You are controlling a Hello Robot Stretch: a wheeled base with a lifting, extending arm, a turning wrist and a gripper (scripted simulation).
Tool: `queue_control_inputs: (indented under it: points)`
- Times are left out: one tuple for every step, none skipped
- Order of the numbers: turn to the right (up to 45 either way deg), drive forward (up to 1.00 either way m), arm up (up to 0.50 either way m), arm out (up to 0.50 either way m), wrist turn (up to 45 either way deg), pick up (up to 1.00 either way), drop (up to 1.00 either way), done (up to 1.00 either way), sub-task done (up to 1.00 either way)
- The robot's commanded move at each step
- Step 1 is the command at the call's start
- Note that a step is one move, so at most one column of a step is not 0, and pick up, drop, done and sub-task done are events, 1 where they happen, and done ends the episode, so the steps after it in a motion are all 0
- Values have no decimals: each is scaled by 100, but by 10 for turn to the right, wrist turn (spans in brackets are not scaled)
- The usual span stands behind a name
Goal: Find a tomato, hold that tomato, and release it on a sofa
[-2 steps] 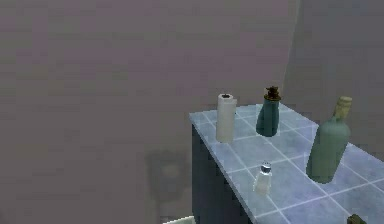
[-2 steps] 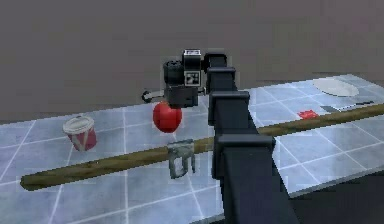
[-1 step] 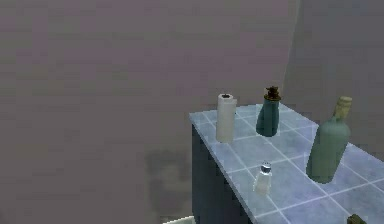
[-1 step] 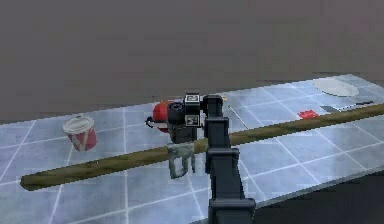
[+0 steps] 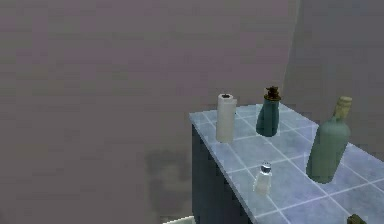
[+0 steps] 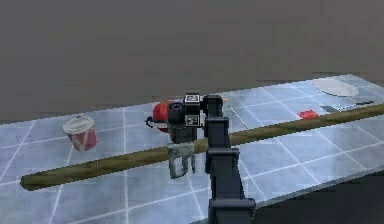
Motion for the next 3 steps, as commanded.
queue_control_inputs:
  points:
    - [0, 0, 10, 0, 0, 0, 0, 0, 0]
    - [0, 0, 0, 0, -450, 0, 0, 0, 0]
    - [0, 0, 0, 0, -450, 0, 0, 0, 0]
